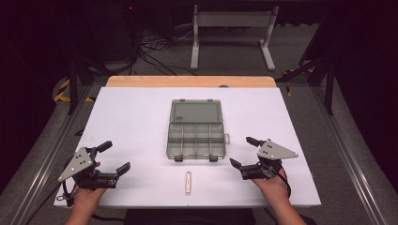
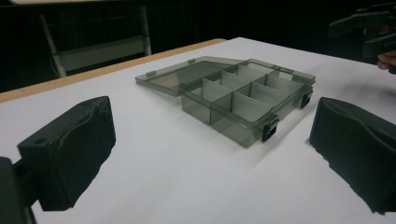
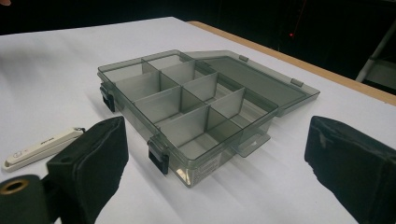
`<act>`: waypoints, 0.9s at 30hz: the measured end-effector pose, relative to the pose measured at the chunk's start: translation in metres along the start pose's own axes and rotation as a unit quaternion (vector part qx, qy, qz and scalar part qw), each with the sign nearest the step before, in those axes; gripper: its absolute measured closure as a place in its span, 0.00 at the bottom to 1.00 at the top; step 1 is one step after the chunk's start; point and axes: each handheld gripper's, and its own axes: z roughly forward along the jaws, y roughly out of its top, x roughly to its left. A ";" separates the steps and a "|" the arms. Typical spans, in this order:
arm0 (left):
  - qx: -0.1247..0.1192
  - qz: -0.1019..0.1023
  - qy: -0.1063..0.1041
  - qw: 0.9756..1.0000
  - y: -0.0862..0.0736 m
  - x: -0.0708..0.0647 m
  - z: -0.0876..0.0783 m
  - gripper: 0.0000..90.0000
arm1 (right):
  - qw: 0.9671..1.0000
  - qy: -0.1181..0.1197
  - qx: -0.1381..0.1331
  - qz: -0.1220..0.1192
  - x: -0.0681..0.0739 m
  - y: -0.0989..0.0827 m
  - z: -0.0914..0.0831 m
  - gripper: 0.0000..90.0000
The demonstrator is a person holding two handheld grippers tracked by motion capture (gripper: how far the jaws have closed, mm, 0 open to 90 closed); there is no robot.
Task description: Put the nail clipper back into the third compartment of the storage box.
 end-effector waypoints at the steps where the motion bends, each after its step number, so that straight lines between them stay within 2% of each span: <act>1: -0.001 0.000 0.001 1.000 0.000 0.000 0.000 0.01 | 1.000 0.001 0.001 -0.001 0.000 0.000 0.000 0.08; 6: -0.001 0.000 0.001 1.000 0.000 0.000 0.000 0.01 | 1.000 0.006 -0.004 0.001 0.001 0.003 0.002 0.08; 15: -0.003 0.000 0.002 1.000 0.001 -0.001 0.000 0.01 | 1.000 0.025 -0.001 -0.013 0.008 0.017 0.009 0.08; 21: -0.001 0.000 0.001 1.000 0.001 -0.001 0.000 0.01 | 0.998 0.055 -0.005 -0.023 0.018 0.032 0.023 0.09; 27: -0.001 0.000 0.001 1.000 0.000 -0.001 0.000 0.01 | 0.997 0.074 -0.007 -0.030 0.024 0.041 0.034 0.09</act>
